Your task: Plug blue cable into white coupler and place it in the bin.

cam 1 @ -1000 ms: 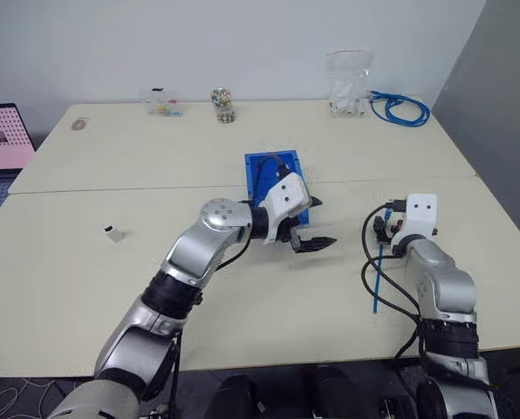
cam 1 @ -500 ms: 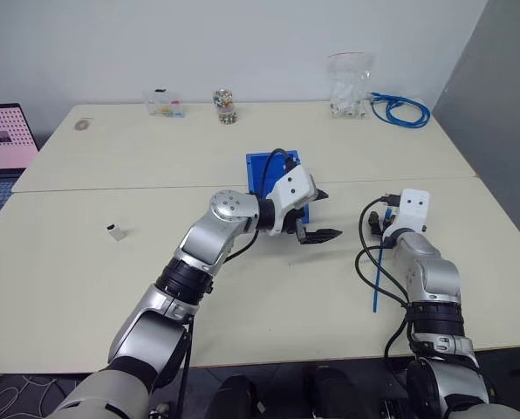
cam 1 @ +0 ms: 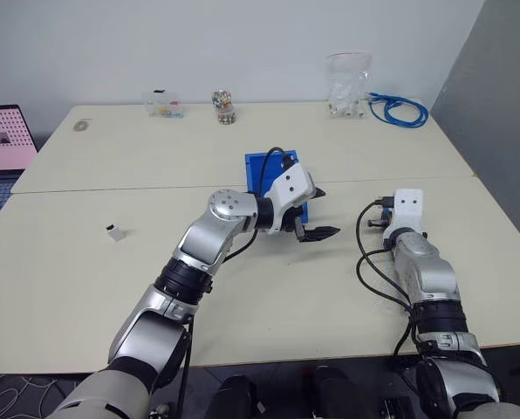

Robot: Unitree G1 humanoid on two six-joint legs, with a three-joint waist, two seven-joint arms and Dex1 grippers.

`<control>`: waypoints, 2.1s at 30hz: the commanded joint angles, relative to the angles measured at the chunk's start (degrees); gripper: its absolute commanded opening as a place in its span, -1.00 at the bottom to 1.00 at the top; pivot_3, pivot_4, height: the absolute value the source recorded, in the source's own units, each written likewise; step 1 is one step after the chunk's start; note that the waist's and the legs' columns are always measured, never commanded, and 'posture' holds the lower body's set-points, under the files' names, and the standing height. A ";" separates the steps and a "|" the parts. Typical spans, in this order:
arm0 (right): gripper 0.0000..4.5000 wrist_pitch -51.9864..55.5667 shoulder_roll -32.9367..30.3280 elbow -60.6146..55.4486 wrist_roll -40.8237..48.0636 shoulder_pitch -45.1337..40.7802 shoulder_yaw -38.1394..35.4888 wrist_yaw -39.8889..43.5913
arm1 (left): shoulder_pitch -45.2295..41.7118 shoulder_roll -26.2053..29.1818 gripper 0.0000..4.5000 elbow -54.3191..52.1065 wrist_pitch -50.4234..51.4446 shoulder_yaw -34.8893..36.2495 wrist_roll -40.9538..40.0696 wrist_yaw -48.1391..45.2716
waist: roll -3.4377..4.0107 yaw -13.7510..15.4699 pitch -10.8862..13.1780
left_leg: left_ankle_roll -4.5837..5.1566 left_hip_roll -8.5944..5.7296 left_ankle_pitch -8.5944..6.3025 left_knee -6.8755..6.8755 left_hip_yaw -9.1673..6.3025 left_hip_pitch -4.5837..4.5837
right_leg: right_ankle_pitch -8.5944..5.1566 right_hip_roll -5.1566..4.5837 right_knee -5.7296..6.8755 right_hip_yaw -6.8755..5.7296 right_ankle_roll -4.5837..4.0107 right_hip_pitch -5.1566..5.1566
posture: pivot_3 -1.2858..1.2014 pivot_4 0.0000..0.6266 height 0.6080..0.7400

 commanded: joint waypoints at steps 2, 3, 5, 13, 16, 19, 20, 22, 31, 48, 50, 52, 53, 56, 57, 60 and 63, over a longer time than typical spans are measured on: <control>-0.92 -0.58 -1.09 -1.80 -0.53 1.11 2.09 3.08 | 0.34 0.16 1.00 -3.27 0.13 0.89 -0.16 -0.20 | 0.00 0.01 0.00 | 0.00 0.01 0.00 0.00 -0.01 0.00 | 0.00 0.00 0.00 0.00 0.00 0.00 | 0.03 -0.52 1.00; -0.92 -0.35 -1.68 -2.57 -0.25 1.40 2.58 4.68 | 0.60 0.38 1.00 -3.57 0.23 0.96 -0.13 -0.19 | 0.00 0.00 0.00 | 0.00 0.01 0.00 0.00 -0.01 0.00 | 0.00 0.00 0.00 -0.01 0.00 0.00 | 0.03 -0.52 1.00; -0.92 1.67 -4.34 -6.82 2.56 2.71 4.04 12.64 | 2.93 2.33 1.00 -6.71 1.62 1.37 -0.56 -0.59 | 0.00 -0.02 0.00 | 0.00 0.01 0.00 0.00 -0.01 0.00 | 0.00 0.00 0.00 -0.01 0.00 0.00 | 0.03 -0.52 1.00; -0.92 1.86 -25.11 -31.40 12.81 8.49 17.05 50.46 | 40.78 22.33 1.00 -35.96 7.22 13.90 -8.57 -3.53 | 0.28 -1.69 0.20 | 0.03 0.08 -0.04 -0.05 -0.16 0.06 | -0.12 -0.06 -0.14 0.10 -0.13 -0.03 | 0.03 -0.52 1.00; -0.92 0.95 -23.00 -31.45 12.12 4.94 23.19 54.36 | 55.55 20.70 1.00 -42.58 4.64 19.44 -9.25 0.86 | 0.05 -0.83 0.35 | 0.21 0.17 -0.22 -0.01 -0.34 -0.02 | -0.15 -0.12 -0.17 -0.15 -0.08 -0.01 | 0.03 -0.52 1.00; -0.92 -2.97 -18.79 -26.76 7.55 1.20 31.42 56.33 | 69.04 14.42 1.00 -44.56 -2.90 25.74 -5.71 8.78 | 0.06 -0.52 0.35 | 0.21 0.18 -0.22 -0.02 -0.25 0.20 | -0.18 -0.16 -0.19 -0.05 0.08 0.15 | 0.03 -0.52 1.00; -0.92 -6.00 -18.02 -24.87 5.57 0.42 33.73 57.20 | 71.67 13.17 1.00 -45.21 -4.39 26.98 -5.42 9.86 | 0.05 -0.25 0.36 | 0.22 0.18 -0.21 -0.02 -0.22 0.23 | -0.14 -0.18 -0.19 -0.04 0.05 0.15 | 0.03 -0.52 1.00; -0.92 -9.73 -15.15 -19.74 3.20 -1.60 37.26 58.29 | 76.54 10.94 1.00 -47.49 -6.51 29.03 -4.85 12.23 | -0.08 0.96 0.42 | 0.22 0.17 -0.21 0.03 -0.31 0.20 | -0.14 -0.17 -0.19 -0.16 0.05 0.14 | 0.03 -0.52 1.00; -0.58 -19.40 -6.35 -1.91 -1.20 -4.97 40.58 58.92 | 91.41 5.23 1.00 -55.89 -9.23 28.90 -3.37 18.35 | -0.15 1.21 0.38 | 0.18 0.12 -0.21 0.02 -0.09 0.03 | 0.00 -0.26 -0.38 -0.08 -0.21 0.11 | 0.03 -0.52 1.00; 0.99 16.95 -13.31 -55.01 21.38 21.19 8.69 45.71 | 46.29 24.38 1.00 -16.50 -16.83 18.03 -5.09 -11.15 | 0.09 1.91 0.38 | 0.18 0.14 -0.20 0.00 -0.34 0.00 | -0.18 -0.10 -0.13 -0.38 -0.09 0.08 | 0.03 -0.52 1.00; 0.99 16.65 -15.90 -61.13 21.03 27.41 8.03 45.02 | 36.09 23.03 1.00 -3.47 -22.73 13.18 -1.19 -15.51 | 0.14 2.53 0.35 | 0.18 0.03 -0.20 0.01 -0.34 -0.06 | -0.19 0.00 -0.12 -0.60 -0.07 0.11 | 0.03 -0.52 1.00; 0.99 16.41 -16.76 -62.61 20.49 30.32 7.98 42.98 | 29.92 21.30 1.00 5.29 -26.92 10.60 0.53 -17.97 | 0.01 2.20 0.31 | 0.18 0.04 -0.20 0.02 -0.30 -0.07 | -0.18 0.01 -0.17 -0.69 -0.05 0.13 | 0.03 -0.52 1.00; 0.99 16.03 -16.91 -62.84 20.10 30.99 8.18 41.99 | 27.22 20.13 1.00 8.58 -28.59 9.53 1.13 -19.01 | -0.02 1.62 0.30 | 0.19 0.06 -0.20 0.04 -0.30 -0.07 | -0.15 0.00 -0.18 -0.65 -0.04 0.12 | 0.03 -0.52 1.00; 0.99 16.03 -16.05 -63.48 19.79 31.85 8.25 38.52 | 21.33 17.03 1.00 15.45 -31.20 7.29 1.99 -21.79 | -0.04 0.55 0.29 | 0.22 0.04 -0.19 0.07 0.08 0.08 | -0.05 -0.10 -0.20 -0.22 0.19 0.12 | 0.03 -0.52 1.00; 0.99 15.95 -16.04 -63.83 19.72 32.39 8.17 37.74 | 19.91 16.08 1.00 16.77 -31.37 6.64 2.06 -22.85 | -0.07 0.50 0.27 | 0.24 0.03 -0.18 0.09 0.07 0.07 | -0.03 -0.09 -0.20 -0.22 0.23 0.12 | 0.03 -0.52 1.00; 0.99 16.08 -16.02 -64.94 19.93 33.91 7.87 35.55 | 17.55 14.30 1.00 19.26 -32.31 5.12 2.71 -25.25 | -0.08 0.53 0.26 | 0.24 0.04 -0.18 0.09 -0.05 0.04 | -0.03 -0.08 -0.18 -0.25 0.24 0.12 | 0.03 -0.52 1.00; 0.99 15.89 -16.40 -65.90 20.17 35.45 7.81 34.19 | 17.27 14.25 1.00 20.15 -33.28 4.28 3.06 -27.40 | -0.09 0.53 0.26 | 0.24 0.04 -0.18 0.07 -0.09 0.02 | -0.02 -0.08 -0.17 -0.23 0.24 0.12 | 0.03 -0.52 1.00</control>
